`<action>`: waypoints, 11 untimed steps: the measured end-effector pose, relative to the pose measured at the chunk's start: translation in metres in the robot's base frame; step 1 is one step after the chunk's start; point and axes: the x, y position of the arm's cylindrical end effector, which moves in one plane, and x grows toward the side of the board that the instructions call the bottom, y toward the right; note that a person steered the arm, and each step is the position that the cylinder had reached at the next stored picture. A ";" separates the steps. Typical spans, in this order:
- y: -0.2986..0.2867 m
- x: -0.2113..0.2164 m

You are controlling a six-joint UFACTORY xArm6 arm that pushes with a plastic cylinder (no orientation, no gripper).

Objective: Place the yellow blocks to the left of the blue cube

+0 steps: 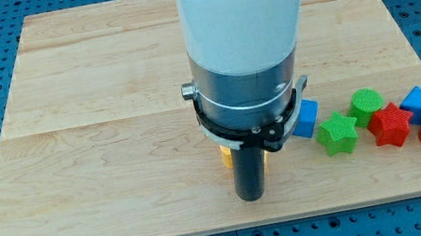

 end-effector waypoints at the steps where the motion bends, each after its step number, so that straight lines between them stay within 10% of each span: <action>1: 0.000 0.004; 11: -0.006 -0.070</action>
